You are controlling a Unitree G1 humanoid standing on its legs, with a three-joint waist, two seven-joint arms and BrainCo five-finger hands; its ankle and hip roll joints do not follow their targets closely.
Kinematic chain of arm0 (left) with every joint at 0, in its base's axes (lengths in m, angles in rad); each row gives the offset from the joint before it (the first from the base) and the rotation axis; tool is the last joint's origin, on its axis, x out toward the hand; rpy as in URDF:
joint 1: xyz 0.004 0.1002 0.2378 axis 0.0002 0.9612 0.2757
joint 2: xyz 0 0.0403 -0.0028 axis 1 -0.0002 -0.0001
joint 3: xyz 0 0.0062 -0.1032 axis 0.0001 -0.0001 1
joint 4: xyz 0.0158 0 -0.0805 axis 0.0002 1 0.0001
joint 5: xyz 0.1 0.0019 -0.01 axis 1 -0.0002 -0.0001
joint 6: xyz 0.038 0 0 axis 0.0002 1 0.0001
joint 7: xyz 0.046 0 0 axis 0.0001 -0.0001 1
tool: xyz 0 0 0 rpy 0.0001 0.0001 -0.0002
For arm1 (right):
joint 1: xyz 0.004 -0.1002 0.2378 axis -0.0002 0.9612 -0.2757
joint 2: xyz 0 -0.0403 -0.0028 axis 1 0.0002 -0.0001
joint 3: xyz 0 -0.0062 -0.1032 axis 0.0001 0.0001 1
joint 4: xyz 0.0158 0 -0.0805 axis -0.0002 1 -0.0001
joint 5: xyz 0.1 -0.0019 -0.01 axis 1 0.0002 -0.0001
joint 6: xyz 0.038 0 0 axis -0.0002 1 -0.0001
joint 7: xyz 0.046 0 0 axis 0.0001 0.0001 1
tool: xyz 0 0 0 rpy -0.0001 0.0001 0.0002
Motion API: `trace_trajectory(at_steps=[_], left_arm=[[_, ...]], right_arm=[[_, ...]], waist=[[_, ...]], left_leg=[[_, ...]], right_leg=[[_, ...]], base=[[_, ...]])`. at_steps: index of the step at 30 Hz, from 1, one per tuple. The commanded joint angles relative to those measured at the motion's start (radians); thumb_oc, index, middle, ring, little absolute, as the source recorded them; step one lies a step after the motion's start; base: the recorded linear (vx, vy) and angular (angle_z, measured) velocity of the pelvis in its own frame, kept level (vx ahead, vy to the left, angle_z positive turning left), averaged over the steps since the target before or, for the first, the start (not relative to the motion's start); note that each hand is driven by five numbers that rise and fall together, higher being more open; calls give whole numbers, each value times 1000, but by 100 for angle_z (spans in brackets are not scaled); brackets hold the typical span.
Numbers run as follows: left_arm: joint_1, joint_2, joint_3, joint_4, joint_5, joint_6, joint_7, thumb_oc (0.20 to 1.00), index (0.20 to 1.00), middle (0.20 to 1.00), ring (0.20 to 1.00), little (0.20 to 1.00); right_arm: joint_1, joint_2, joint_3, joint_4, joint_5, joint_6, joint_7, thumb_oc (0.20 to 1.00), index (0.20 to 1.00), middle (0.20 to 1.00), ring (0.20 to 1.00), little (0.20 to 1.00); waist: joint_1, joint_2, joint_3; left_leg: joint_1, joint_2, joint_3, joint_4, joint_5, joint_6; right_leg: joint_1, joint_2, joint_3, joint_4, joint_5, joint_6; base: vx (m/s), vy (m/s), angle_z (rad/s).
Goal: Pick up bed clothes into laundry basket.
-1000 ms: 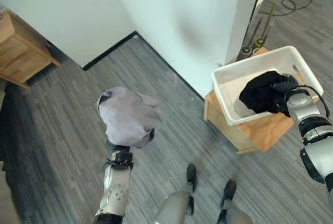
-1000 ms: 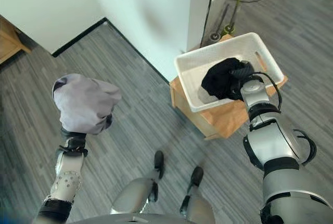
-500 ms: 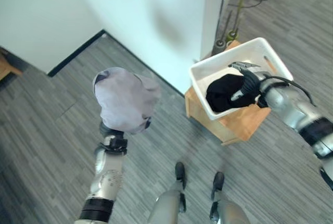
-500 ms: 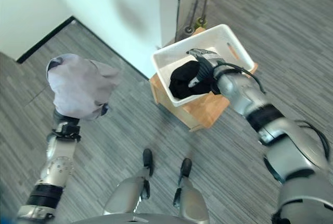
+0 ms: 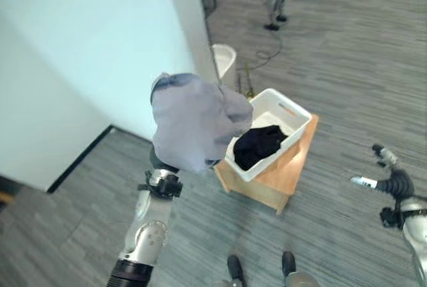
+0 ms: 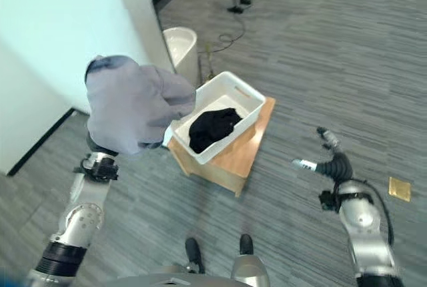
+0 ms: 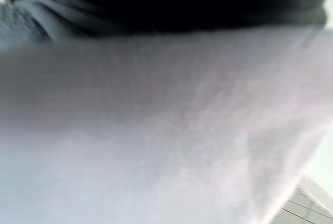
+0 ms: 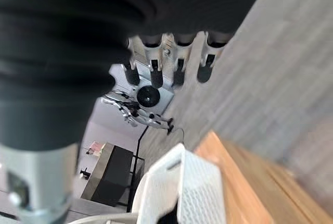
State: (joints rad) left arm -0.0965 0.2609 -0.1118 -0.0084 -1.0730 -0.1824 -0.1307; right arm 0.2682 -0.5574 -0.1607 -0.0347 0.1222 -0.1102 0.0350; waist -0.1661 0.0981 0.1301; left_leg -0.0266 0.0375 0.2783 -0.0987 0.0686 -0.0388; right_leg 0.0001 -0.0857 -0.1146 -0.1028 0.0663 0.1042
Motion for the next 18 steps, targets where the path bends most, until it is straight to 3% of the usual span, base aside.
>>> trace_trajectory(at_steps=[1,4,9,15,16,18], left_arm=[[-145,44,4,80,60,-63,8,200,200,200,200,200],[-290,49,31,240,93,-104,62,200,200,200,200,200],[-425,98,38,402,130,-111,108,200,200,200,200,200],[-634,227,20,715,237,-80,149,200,200,200,200,200],[-713,269,19,855,273,-61,174,200,200,200,200,200],[-766,305,25,961,314,-33,197,200,200,200,200,200]], right_arm=[[-34,12,11,-60,73,-65,34,1000,1000,1000,1000,1000],[-5,-4,51,-103,55,-56,60,1000,1000,1000,1000,1000],[-19,-14,97,-105,69,-43,66,1000,1000,1000,1000,1000],[-27,-34,136,-116,86,-30,74,1000,1000,1000,1000,1000],[-47,-46,163,-116,79,-25,71,1000,1000,1000,1000,1000],[-59,-56,181,-117,67,-20,65,1000,1000,1000,1000,1000]], waist=[[-19,-81,-57],[-73,-82,-61],[-112,-82,-58],[-151,-82,-37],[-160,-85,-23],[-166,-84,-18]], left_leg=[[47,33,53,11,-1,-44],[59,37,97,11,-13,-50],[63,44,143,11,-18,-54],[39,52,180,11,-14,-62],[30,54,193,11,-13,-64],[34,54,190,11,-37,-71]], right_leg=[[-17,-62,-5,17,7,52],[-34,-52,36,20,11,57],[-62,-40,79,18,22,63],[-118,-27,112,19,43,73],[-139,-20,126,20,50,76],[-144,-17,143,19,38,88]], base=[[17,-8,-31],[20,-7,-36],[22,8,-41],[-14,4,-29],[53,49,-19],[87,46,-24]])
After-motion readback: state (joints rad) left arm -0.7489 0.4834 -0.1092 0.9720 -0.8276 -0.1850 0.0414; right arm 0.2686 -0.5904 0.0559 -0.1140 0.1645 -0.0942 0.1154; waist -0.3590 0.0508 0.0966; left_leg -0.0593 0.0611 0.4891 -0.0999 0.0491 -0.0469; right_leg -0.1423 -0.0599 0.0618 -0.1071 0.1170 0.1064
